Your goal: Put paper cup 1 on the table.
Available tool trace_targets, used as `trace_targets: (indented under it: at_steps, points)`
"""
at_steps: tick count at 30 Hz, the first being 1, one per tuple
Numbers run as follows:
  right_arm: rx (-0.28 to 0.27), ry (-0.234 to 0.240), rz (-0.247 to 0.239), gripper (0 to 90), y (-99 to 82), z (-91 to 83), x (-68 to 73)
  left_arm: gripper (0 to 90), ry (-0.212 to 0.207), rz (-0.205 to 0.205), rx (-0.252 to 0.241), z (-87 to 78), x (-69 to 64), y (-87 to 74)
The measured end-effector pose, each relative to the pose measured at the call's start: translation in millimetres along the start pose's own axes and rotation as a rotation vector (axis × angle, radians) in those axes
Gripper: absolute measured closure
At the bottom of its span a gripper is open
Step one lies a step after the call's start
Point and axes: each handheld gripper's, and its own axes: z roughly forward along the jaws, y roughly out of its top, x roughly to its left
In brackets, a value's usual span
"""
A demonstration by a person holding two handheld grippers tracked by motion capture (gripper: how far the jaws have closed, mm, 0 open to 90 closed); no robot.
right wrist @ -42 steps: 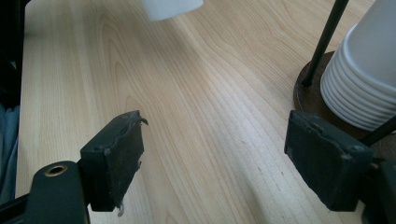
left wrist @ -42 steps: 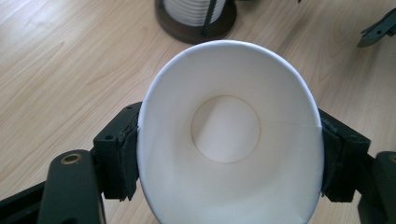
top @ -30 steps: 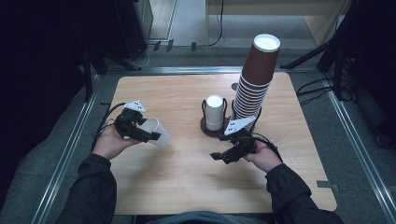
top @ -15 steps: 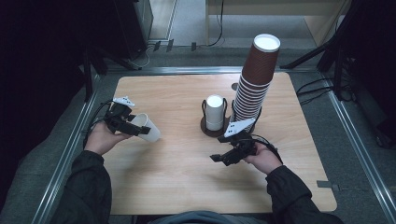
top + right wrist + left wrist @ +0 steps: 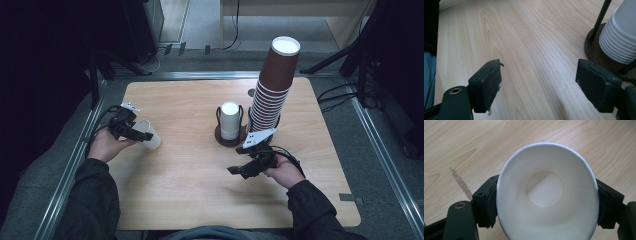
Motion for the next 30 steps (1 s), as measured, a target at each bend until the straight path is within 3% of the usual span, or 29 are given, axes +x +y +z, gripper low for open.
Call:
trace_targets:
  at_steps: [4,15,30]
  points:
    - [0.002,-0.001,-0.001,20.8,0.0,0.9,0.1,20.0,0.029,0.016,0.022,5.5,-3.3,2.2]
    - [0.002,0.001,0.001,20.8,-0.1,0.2,-0.3,18.7,0.043,0.048,0.031,11.5,-10.0,5.8]
    - [0.003,0.002,-0.001,20.8,0.2,0.9,0.1,12.9,0.013,0.047,0.022,12.8,-14.0,8.9]
